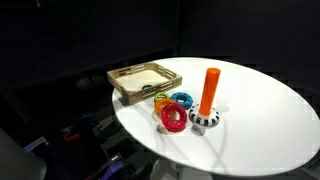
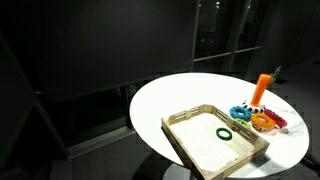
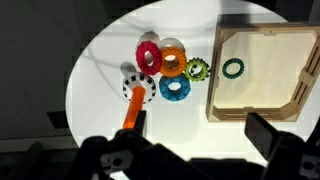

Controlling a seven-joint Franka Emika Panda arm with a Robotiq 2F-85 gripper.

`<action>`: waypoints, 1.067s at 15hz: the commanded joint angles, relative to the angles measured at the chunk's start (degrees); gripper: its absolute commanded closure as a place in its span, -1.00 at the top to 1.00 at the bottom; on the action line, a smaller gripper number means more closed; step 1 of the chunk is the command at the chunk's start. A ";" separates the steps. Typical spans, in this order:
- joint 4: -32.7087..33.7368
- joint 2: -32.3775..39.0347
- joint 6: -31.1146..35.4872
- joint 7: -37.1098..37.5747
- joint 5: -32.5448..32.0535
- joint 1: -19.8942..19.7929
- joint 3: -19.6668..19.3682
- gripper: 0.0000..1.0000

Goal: Pick up the red ring and put it on the tray

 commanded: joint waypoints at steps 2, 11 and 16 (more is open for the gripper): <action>4.60 9.70 0.53 1.63 0.85 -1.13 -1.17 1.00; 3.32 22.66 11.77 3.09 0.61 -2.09 -2.44 1.00; 2.86 25.42 12.43 3.29 0.05 -1.92 -2.32 1.00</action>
